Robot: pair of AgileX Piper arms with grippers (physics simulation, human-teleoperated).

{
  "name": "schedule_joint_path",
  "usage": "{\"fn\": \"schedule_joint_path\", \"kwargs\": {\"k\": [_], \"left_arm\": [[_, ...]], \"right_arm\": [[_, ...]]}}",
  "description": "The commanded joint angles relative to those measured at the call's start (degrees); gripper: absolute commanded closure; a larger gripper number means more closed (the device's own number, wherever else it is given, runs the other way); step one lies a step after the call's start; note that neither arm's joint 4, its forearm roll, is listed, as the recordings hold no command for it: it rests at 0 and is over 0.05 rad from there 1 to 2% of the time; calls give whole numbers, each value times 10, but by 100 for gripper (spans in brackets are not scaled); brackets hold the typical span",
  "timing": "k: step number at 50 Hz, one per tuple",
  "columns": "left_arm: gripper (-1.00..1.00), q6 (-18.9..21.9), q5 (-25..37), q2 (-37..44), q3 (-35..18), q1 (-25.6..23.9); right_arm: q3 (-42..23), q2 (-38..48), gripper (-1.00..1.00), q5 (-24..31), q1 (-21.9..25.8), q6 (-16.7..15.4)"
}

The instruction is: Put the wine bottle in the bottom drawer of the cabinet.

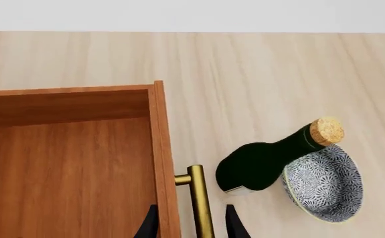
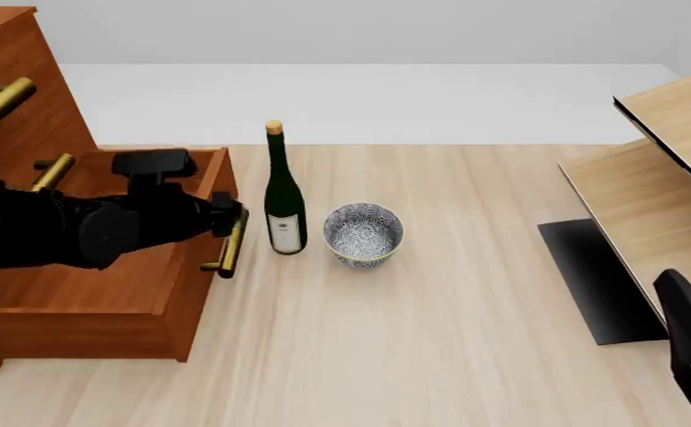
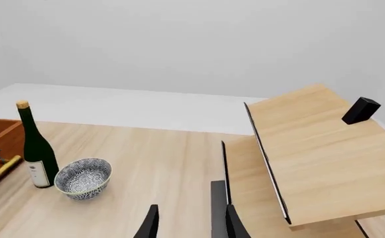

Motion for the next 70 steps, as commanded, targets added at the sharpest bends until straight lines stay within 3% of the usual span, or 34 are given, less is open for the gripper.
{"fn": "schedule_joint_path", "kwargs": {"k": [1,6,14,17,19,25,27,32,35,43,47,49,70], "left_arm": [[-100,-8,24,-69,1,1],[-100,-16,33,-93,11,-5],[-100,12,53,-142,20,1],[-100,58,57,-162,23,5],[-100,41,56,-164,28,0],[-100,72,40,-182,43,-5],[-100,54,36,-203,47,-10],[-100,75,25,-238,55,-21],[-100,117,16,-250,63,-29],[-100,104,9,-280,66,-61],[-100,123,-1,-276,67,-67],[-100,107,-6,-281,67,-64],[-100,109,-50,-244,54,-99]], "right_arm": [[1,0,-100,-3,3,2],[8,0,-100,-5,6,2],[2,0,-100,-4,5,3],[7,0,-100,-8,5,3],[10,0,-100,-10,8,3],[13,0,-100,-16,11,5],[14,0,-100,-17,12,6],[18,0,-100,-20,14,6],[17,0,-100,-19,14,6],[13,0,-100,-17,12,5],[12,0,-100,-16,12,5],[11,0,-100,-16,12,5],[-7,0,-100,-3,7,1]]}}
